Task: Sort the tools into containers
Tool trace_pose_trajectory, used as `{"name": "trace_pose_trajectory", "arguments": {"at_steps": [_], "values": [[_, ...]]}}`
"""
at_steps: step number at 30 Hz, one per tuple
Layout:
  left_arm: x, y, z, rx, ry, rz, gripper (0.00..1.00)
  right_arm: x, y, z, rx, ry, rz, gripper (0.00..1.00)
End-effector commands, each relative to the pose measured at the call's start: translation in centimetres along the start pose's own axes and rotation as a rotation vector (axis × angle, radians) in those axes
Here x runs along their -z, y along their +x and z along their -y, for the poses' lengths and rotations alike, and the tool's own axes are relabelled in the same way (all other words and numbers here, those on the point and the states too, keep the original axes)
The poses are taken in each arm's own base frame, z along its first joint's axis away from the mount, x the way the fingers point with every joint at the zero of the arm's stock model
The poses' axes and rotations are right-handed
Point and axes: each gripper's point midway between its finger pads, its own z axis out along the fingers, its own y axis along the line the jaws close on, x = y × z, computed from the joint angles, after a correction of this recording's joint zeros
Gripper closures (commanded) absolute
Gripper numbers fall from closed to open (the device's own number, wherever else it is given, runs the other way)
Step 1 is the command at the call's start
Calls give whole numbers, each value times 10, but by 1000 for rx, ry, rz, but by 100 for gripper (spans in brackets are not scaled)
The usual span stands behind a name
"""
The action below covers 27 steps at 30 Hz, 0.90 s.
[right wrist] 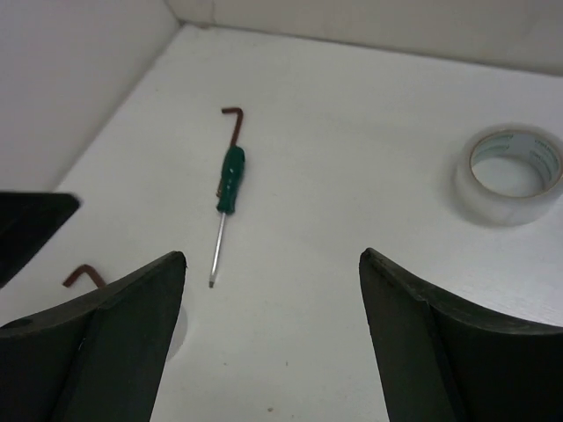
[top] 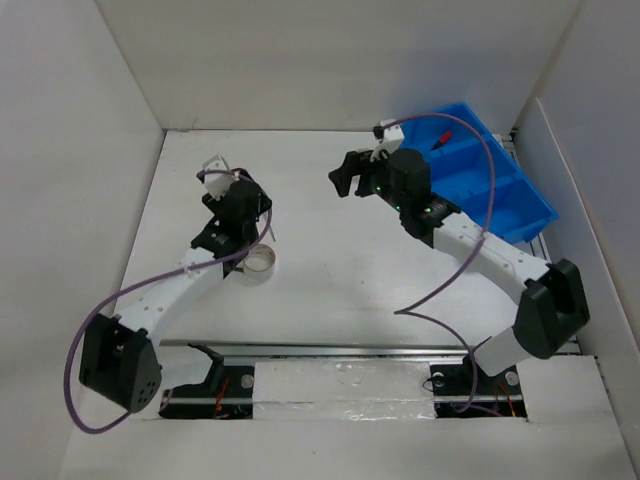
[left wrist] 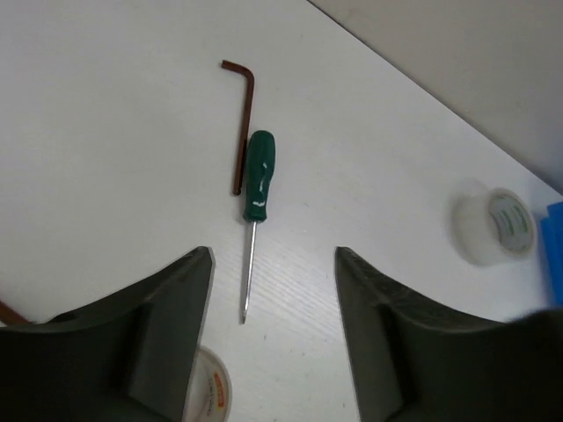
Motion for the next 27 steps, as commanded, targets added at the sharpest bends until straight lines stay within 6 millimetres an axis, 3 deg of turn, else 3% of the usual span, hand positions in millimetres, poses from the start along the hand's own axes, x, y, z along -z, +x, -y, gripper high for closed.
{"name": "trace_pose_trajectory", "arguments": {"at_steps": [1, 2, 4, 5, 6, 8, 10, 11, 12, 14, 16, 17, 20, 22, 27], "values": [[-21, -19, 23, -25, 76, -38, 52, 14, 10, -14, -3, -97, 17, 15], [-32, -11, 24, -42, 68, -57, 53, 24, 1, -17, -2, -106, 40, 15], [-43, -15, 26, -59, 73, -57, 50, 33, 1, -20, 0, -121, 40, 15], [-52, -4, 28, -78, 69, -85, 49, 40, -7, -23, 0, -131, 62, 15], [-58, -9, 34, -77, 77, -87, 49, 43, -9, -26, 3, -151, 74, 15], [-73, 6, 34, -118, 47, -121, 49, 47, -9, -28, 1, -161, 80, 15], [-83, 6, 42, -127, 45, -125, 46, 51, -14, -29, -1, -164, 101, 15], [-94, 21, 38, -151, 16, -155, 46, 51, -13, -27, -7, -158, 102, 15], [-100, 18, 44, -148, 16, -148, 47, 51, -17, -21, -13, -140, 109, 15], [-115, 40, 42, -180, -2, -191, 47, 51, -14, -21, -26, -138, 102, 15], [-124, 43, 48, -185, 0, -198, 46, 49, -9, -21, -24, -151, 111, 15], [-132, 57, 45, -201, -13, -223, 46, 47, -8, -16, -25, -142, 114, 15], [-146, 65, 40, -227, -58, -222, 45, 36, 0, -7, -24, -123, 95, 15], [-155, 55, 39, -216, -87, -191, 45, 31, 2, 3, -29, -105, 75, 15], [-169, 58, 31, -228, -134, -200, 46, 24, 11, 16, -44, -106, 62, 15]]}}
